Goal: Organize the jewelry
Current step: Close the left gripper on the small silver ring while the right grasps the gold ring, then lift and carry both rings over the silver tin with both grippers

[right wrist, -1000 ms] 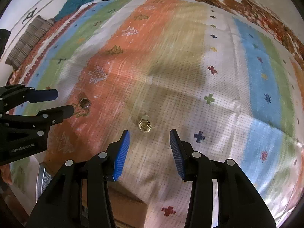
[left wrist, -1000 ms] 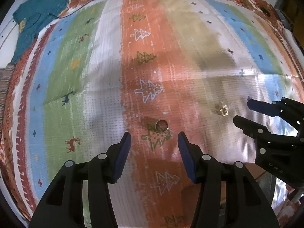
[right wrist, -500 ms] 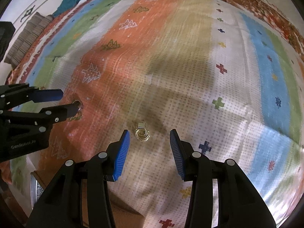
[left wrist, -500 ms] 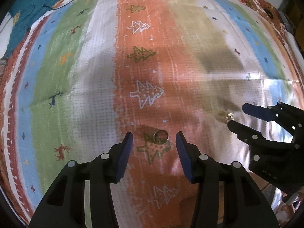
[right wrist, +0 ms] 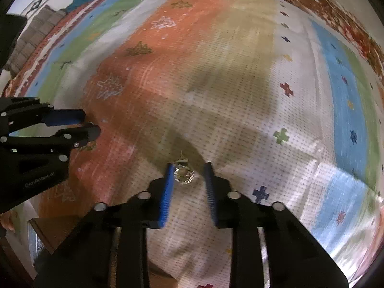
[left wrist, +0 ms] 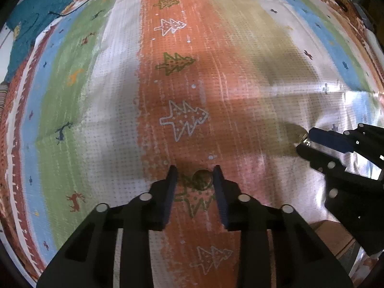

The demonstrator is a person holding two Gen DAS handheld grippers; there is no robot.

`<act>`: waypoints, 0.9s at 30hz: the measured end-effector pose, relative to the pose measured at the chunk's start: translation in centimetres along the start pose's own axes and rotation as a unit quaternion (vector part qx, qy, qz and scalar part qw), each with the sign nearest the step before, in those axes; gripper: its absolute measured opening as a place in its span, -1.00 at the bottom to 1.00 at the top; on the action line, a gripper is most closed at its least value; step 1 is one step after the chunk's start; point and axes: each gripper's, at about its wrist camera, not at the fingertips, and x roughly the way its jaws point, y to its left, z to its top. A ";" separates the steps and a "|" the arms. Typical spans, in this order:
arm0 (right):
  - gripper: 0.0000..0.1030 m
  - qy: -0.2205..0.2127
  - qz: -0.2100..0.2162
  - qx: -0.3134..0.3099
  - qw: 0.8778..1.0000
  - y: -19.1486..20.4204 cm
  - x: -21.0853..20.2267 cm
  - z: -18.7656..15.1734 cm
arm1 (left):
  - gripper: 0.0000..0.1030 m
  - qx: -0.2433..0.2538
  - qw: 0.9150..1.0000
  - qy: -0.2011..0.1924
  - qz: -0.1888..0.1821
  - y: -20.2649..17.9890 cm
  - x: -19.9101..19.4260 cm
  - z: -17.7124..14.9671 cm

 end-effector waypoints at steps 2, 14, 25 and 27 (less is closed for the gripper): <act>-0.66 -0.003 -0.002 -0.002 1.000 -0.1 0.0 -0.2 | -0.61 0.004 1.000 0.000 0.004 -0.7 0.3 0.1; -0.68 -0.009 -0.028 0.003 1.000 -0.6 -0.7 -1.0 | -0.64 0.013 1.000 -0.008 0.007 -1.6 -0.4 -0.3; -0.69 -0.018 -0.046 0.023 0.999 -1.7 -2.1 -2.0 | -0.64 0.021 0.999 -0.042 -0.009 -0.8 -4.1 -1.3; -0.69 -0.024 -0.045 0.025 0.998 -1.6 -2.8 -2.2 | -0.64 0.022 0.999 -0.047 -0.011 -1.2 -4.3 -1.5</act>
